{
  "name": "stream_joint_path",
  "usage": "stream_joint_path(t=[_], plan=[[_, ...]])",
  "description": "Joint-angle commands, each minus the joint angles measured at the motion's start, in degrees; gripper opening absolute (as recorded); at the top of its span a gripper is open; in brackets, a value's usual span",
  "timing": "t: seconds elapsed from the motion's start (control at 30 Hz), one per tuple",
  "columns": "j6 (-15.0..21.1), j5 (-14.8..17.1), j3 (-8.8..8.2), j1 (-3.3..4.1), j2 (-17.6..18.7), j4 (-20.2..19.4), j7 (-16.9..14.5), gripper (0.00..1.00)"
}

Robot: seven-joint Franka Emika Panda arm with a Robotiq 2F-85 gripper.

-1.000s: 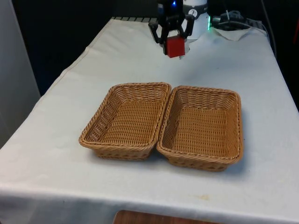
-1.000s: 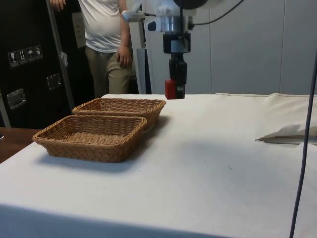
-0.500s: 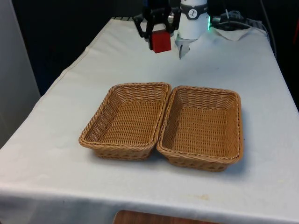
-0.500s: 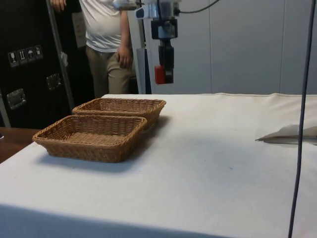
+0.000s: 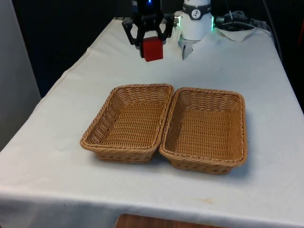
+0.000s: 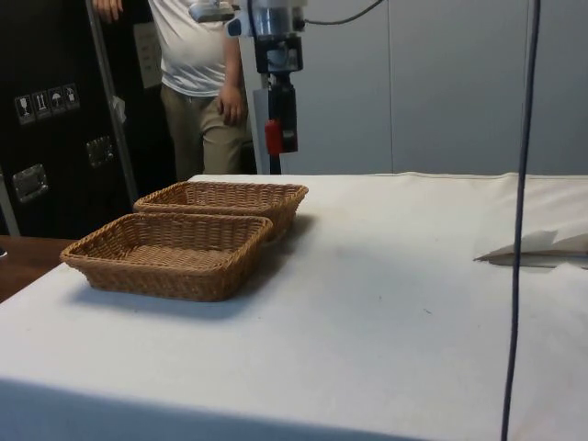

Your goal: Pick up the red cube and place it into the right basket.

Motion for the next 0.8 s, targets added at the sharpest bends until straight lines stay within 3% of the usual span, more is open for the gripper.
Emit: stream_joint_path(t=[0.0, 0.13, 0.17, 0.2, 0.4, 0.43, 0.47, 0.67, 0.7, 0.73, 0.77], plan=[[-0.74, 0.92, 0.11, -0.40, 1.09, 1.20, -0.80, 0.02], [-1.09, 2.23, 0.06, -0.69, 3.84, 3.95, -1.60, 0.02], [-0.46, 1.66, -0.29, -0.29, 3.44, 3.32, -1.09, 0.02], [-1.20, 2.58, 0.00, -0.80, 4.58, 4.64, -1.83, 0.02], [-1.49, 4.98, -0.23, -1.32, 9.45, 9.34, -3.15, 0.02], [-0.92, 4.64, -0.57, -0.86, 9.28, 9.05, -2.75, 0.02], [-1.55, 5.33, -0.23, -1.38, 10.14, 9.97, -3.27, 0.02], [-0.92, 8.82, -0.23, -1.78, 14.84, 13.01, -4.18, 0.02], [-0.86, 9.40, -0.23, -1.78, 15.41, 13.29, -4.24, 0.02], [-0.92, 8.59, -0.69, -1.26, 14.90, 12.95, -3.90, 0.02], [-0.74, 9.97, -0.29, -1.78, 15.99, 13.52, -4.30, 0.02]])
